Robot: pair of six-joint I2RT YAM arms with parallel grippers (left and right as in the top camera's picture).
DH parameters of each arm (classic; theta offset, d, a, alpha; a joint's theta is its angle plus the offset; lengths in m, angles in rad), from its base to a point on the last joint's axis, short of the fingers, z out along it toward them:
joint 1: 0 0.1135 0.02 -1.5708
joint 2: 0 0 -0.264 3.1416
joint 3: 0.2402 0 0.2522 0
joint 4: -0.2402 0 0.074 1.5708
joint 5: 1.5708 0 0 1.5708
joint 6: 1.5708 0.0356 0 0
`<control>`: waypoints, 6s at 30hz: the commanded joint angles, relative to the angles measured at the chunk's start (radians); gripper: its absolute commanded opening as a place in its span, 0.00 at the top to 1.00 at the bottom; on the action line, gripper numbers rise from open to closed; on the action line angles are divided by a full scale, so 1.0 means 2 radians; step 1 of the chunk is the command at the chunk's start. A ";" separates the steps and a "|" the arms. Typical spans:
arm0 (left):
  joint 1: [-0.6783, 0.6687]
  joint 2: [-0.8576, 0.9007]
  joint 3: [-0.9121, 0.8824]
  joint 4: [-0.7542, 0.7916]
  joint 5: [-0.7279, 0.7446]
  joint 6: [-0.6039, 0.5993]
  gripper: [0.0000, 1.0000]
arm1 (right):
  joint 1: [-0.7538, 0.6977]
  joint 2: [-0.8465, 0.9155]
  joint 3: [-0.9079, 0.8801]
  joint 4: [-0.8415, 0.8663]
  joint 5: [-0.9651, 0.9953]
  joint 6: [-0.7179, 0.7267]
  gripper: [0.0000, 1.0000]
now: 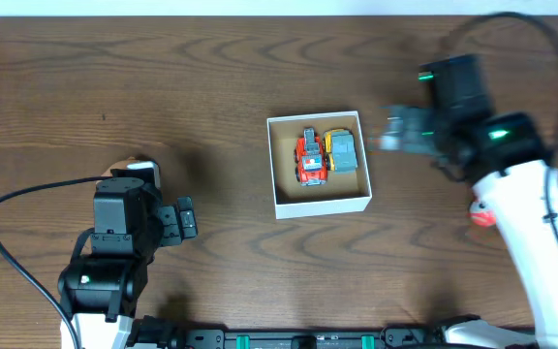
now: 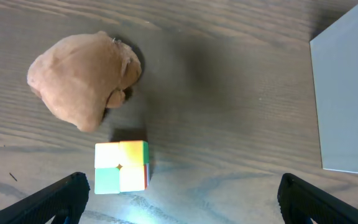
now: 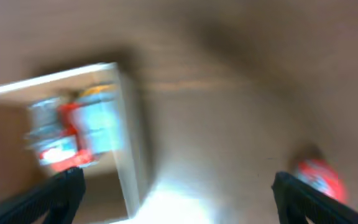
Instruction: Pack container
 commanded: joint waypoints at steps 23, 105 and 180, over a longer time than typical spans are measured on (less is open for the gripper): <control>-0.001 0.000 0.012 -0.001 -0.001 -0.003 0.02 | -0.297 0.009 -0.267 0.166 -0.064 0.076 0.05; -0.001 0.000 0.012 -0.001 -0.001 -0.014 0.02 | 0.228 0.148 -0.125 0.395 -0.088 -0.150 0.98; 0.095 0.266 0.012 0.019 -0.027 -0.047 0.00 | -0.113 0.026 -0.067 0.072 -0.064 -0.044 0.07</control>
